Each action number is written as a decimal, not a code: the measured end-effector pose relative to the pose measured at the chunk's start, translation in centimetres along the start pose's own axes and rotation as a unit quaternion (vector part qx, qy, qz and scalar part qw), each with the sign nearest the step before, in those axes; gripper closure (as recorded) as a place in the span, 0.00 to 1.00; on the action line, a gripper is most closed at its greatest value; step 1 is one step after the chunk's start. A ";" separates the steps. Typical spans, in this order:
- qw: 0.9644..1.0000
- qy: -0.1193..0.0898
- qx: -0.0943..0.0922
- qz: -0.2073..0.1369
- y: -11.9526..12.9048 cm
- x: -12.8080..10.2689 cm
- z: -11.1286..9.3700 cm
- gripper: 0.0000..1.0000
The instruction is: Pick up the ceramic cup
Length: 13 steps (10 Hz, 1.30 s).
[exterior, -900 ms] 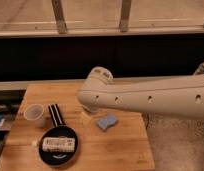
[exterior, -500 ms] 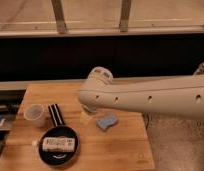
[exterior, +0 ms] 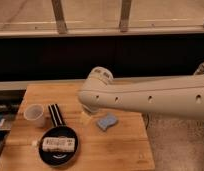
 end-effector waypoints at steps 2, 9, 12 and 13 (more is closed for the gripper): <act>1.000 0.000 0.000 0.000 0.0 0.0 0.0 0.20; 1.000 0.000 0.000 0.000 0.0 0.0 0.0 0.20; 1.000 0.001 0.001 -0.001 -0.1 -0.1 0.0 0.20; 1.000 -0.002 0.004 -0.004 -0.4 -0.4 -0.1 0.20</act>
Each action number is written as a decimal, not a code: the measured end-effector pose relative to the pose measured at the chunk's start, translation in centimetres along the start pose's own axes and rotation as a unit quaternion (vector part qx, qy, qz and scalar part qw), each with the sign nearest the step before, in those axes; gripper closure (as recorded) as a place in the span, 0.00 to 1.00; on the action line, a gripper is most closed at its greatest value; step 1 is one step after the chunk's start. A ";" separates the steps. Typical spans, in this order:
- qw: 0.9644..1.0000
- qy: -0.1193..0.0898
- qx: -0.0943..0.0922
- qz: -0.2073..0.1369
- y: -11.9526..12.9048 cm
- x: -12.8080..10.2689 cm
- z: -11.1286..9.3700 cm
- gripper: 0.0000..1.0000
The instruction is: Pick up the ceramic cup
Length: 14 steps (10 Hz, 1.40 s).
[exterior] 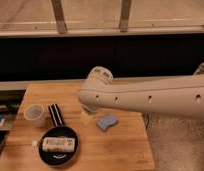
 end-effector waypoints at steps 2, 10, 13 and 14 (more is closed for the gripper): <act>1.000 -0.006 0.001 -0.018 -1.8 -2.1 0.1 0.20; 0.984 -0.025 -0.044 -0.169 -1.0 -20.0 5.0 0.20; 0.958 -0.046 -0.104 -0.264 5.1 -26.8 6.8 0.20; 0.949 -0.053 -0.120 -0.287 7.1 -27.8 7.1 0.20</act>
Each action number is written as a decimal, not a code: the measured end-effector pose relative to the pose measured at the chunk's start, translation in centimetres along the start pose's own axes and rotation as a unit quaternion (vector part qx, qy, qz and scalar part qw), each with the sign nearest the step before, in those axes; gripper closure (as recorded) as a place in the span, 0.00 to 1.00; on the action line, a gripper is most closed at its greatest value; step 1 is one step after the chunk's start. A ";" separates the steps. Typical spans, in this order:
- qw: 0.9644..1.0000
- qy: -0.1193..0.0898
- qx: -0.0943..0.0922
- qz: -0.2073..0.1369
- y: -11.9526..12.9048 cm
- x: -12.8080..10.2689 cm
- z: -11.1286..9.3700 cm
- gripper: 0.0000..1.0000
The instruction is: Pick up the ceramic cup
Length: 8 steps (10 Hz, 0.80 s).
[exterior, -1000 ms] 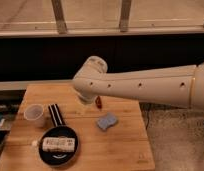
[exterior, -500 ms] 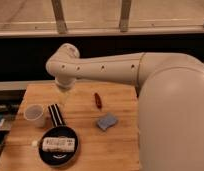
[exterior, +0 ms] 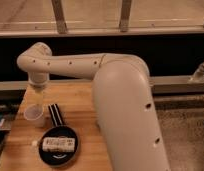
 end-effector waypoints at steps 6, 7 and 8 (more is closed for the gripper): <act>0.993 -0.071 -0.061 -0.067 3.9 -4.5 1.7 0.20; 0.994 -0.070 -0.060 -0.065 3.9 -4.4 1.6 0.20; 0.995 -0.060 -0.056 -0.051 3.7 -3.6 1.9 0.20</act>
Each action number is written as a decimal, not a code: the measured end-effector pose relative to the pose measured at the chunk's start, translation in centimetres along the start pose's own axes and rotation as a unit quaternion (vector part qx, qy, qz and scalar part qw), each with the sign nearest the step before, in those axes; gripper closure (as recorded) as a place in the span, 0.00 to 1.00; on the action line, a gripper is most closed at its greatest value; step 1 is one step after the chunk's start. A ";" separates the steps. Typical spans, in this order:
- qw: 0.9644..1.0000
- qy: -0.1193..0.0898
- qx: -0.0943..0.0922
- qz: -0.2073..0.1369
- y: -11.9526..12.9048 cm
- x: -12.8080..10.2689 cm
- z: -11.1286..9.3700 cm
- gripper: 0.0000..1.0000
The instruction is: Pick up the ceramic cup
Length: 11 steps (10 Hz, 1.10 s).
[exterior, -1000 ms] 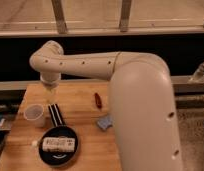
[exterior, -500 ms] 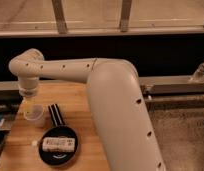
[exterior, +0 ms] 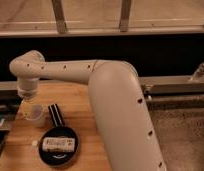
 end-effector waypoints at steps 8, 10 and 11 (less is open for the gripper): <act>0.999 0.024 0.007 0.024 -3.9 3.4 5.1 0.20; 1.000 0.020 -0.002 0.020 -5.0 3.3 6.8 0.20; 1.000 0.017 -0.006 0.019 -5.5 3.2 7.2 0.20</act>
